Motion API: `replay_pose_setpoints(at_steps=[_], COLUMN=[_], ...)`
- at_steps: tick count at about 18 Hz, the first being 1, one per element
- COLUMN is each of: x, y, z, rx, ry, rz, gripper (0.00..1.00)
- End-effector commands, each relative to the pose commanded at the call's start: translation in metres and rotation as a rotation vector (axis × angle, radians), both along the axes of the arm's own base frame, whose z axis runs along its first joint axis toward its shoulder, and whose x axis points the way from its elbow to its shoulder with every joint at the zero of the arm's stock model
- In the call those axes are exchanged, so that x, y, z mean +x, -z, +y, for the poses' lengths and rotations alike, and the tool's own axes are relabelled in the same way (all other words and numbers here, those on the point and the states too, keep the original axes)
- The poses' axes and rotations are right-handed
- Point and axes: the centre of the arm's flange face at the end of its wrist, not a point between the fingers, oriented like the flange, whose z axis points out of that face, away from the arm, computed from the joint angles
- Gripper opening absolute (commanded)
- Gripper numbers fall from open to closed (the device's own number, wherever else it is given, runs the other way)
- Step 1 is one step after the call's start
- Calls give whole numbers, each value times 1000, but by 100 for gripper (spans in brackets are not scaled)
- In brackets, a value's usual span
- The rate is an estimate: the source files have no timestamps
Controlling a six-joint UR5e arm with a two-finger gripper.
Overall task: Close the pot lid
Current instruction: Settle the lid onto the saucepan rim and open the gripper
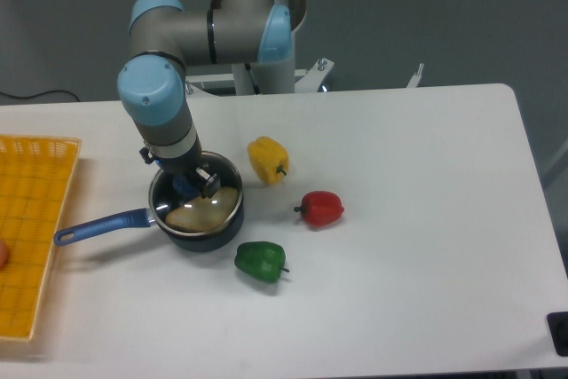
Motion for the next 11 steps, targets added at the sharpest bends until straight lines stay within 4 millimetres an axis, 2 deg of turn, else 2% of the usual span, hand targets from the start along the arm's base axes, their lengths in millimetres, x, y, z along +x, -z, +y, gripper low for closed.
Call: replay_pose_setpoints(at_steps=[11], x=[0], y=[7], z=[1], rx=[-8], ry=[-2], rz=[-8], gripper=[60])
